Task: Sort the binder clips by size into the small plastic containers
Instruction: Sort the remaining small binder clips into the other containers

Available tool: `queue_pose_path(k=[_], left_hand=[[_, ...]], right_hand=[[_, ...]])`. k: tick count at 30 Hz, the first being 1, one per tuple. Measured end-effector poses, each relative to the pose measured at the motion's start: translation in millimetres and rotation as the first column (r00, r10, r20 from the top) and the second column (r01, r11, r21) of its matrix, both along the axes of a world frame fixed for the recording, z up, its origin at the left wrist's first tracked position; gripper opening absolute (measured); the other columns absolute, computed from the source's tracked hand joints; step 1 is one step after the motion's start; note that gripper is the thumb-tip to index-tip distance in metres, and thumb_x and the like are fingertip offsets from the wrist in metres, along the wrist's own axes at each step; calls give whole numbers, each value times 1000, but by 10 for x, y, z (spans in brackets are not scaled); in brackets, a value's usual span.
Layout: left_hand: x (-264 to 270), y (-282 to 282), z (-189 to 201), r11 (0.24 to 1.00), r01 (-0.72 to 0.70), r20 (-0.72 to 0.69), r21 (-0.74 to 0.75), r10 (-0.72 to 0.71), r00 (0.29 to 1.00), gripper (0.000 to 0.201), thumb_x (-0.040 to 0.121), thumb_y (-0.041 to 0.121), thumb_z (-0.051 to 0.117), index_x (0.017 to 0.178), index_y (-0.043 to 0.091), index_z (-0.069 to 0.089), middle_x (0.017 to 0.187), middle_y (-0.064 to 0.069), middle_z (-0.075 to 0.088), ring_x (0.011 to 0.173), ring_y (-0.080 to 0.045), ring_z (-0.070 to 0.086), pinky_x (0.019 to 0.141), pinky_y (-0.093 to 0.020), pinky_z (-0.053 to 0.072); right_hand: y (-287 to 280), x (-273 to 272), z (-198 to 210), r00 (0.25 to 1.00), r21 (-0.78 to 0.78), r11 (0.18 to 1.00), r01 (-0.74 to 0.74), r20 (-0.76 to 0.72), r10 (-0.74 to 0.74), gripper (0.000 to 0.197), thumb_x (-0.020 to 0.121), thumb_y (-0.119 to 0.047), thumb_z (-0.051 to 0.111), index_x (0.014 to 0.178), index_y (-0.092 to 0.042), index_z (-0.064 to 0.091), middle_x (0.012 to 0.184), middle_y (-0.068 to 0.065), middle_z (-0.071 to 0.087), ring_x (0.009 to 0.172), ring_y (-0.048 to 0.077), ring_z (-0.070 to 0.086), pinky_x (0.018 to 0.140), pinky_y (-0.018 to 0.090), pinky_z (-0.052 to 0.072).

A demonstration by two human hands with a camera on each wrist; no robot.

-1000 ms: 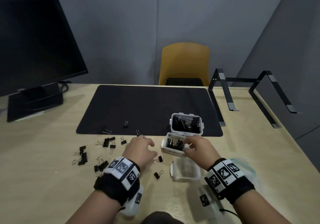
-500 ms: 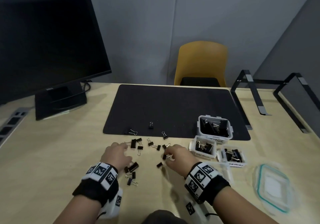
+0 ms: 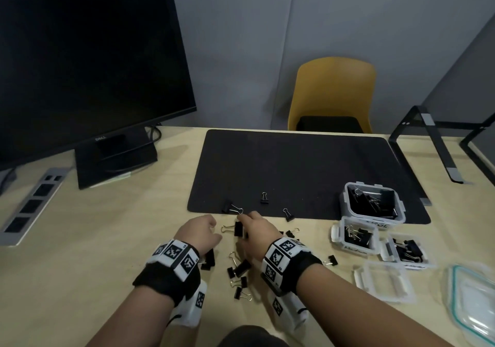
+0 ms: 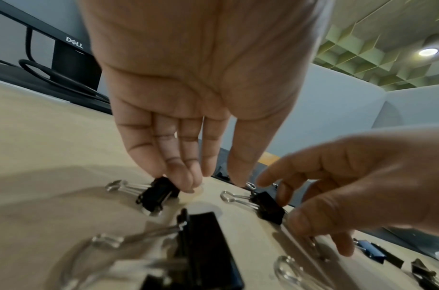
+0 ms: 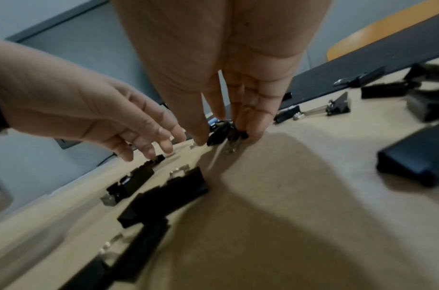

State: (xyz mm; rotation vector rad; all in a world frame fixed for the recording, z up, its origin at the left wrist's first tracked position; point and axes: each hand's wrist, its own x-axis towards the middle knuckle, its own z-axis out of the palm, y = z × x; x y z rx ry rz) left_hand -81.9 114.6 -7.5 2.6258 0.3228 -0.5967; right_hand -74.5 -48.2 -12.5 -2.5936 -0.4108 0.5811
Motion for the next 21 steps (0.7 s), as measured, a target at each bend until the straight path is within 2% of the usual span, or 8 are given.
queue_pose_path(k=[4,7,13,15,17,19,21], left_hand=[[183,34,-4,999,43,55,5,-43,998,43,84,28,60,126,21,52,116,-1,62,104,-20,59,88,-31,49],[335,15,-30,998,60,90,-7,-59,994,52,82,24,62,132,22,47,125,-3,54,110,-21,56,92,-32,48],[536,-130,-94,981,193,92,14,-193,977,64,82,9,56,141,28,37,133,-5,42,117,-26,50,98,-35,45],[570,-158,-111,974,225,93,34,-227,969,59,82,5,52,136,28,44,128,-5,43,114,-26,50,96,-34,45],[586,-182,-105,973,225,104,54,-230,968,44,84,5,51,124,26,52,123,-5,45,108,-26,53,89,-34,47],[588,-202,-81,970,229,102,80,-236,966,33,85,8,55,115,23,54,119,-6,48,103,-26,54,84,-33,47],[574,-241,-44,969,227,82,92,-235,968,30,84,12,59,113,21,53,115,-5,49,100,-24,54,82,-32,46]], right_hand=[[27,37,-42,1000,-31,999,14,1,-14,37,85,-19,54,121,-13,50,116,7,45,102,28,56,89,39,50],[33,35,-55,999,-30,999,33,12,-33,30,84,-20,54,113,-13,53,110,4,44,95,26,57,84,37,52],[-91,4,-26,994,38,995,93,45,-95,29,82,-19,55,110,-13,53,109,3,46,94,24,56,80,32,49],[-171,-6,-5,990,60,990,131,40,-133,30,82,-18,55,111,-13,54,110,3,48,97,23,56,82,31,47],[-269,-22,12,986,69,984,161,41,-164,30,82,-19,56,112,-14,55,111,2,50,98,21,55,81,28,45],[-378,-45,38,978,86,977,197,47,-202,32,82,-21,58,114,-17,55,111,0,51,97,17,54,80,24,44],[-504,-72,69,968,119,964,240,44,-246,36,82,-23,60,117,-20,54,113,-2,51,91,13,53,78,21,42]])
